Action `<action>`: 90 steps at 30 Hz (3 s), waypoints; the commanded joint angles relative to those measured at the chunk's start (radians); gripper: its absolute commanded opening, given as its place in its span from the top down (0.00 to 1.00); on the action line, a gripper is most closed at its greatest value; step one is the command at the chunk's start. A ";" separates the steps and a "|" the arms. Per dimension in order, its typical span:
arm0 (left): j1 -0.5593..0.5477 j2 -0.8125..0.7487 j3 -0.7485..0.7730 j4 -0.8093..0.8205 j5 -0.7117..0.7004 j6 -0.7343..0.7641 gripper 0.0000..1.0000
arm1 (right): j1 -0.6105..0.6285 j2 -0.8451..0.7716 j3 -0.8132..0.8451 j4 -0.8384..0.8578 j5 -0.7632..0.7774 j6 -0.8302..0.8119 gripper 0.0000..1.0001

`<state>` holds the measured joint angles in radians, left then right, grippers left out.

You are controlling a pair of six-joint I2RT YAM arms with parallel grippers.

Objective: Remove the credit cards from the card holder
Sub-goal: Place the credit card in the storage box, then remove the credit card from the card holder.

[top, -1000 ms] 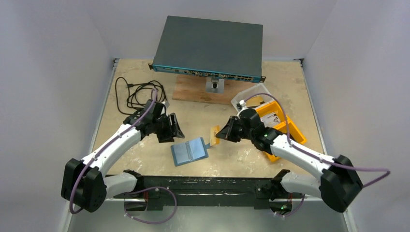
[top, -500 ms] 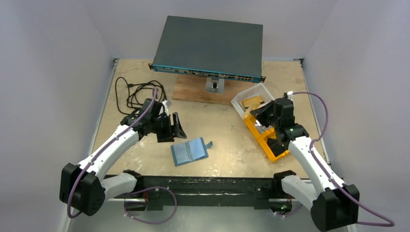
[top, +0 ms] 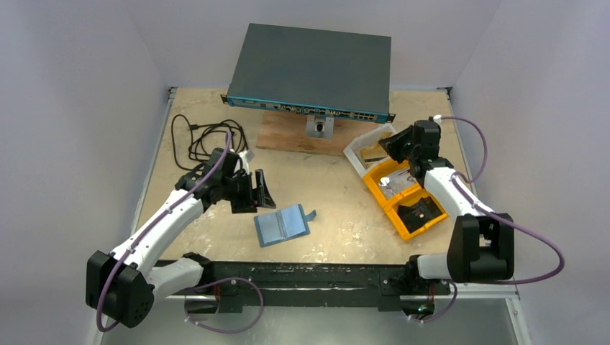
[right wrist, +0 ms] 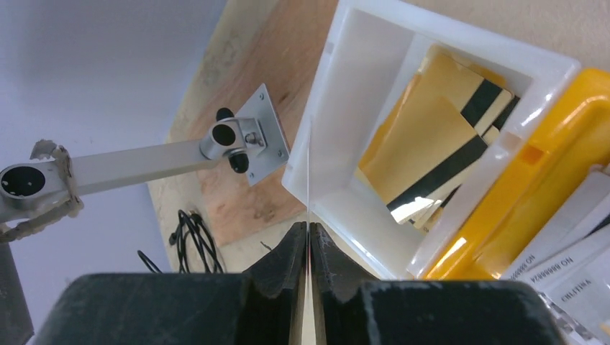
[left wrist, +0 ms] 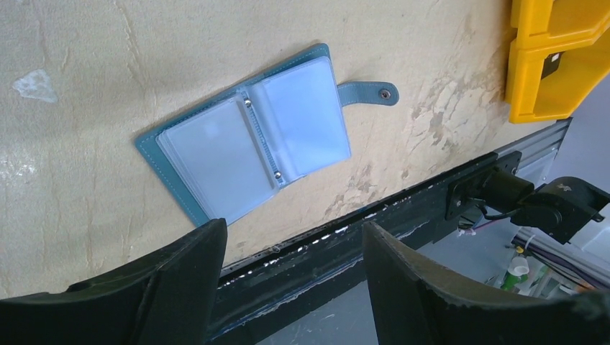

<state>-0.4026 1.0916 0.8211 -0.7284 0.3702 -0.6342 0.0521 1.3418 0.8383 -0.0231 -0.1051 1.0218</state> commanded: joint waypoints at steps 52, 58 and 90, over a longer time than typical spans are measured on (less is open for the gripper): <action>0.179 -0.040 -0.180 -0.004 -0.120 -0.132 0.31 | 1.023 0.329 0.259 -0.184 0.211 -0.277 0.53; 0.239 -0.042 -0.188 0.004 -0.061 -0.122 0.31 | 1.075 0.467 0.379 -0.291 0.249 -0.308 0.53; 0.281 0.012 -0.231 0.084 0.072 -0.098 0.31 | 1.044 0.610 0.371 -0.263 0.111 -0.243 0.86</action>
<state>-0.1299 1.0943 0.5945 -0.6792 0.4023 -0.7547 1.1339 1.9644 1.2949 -0.3351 0.0788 0.7467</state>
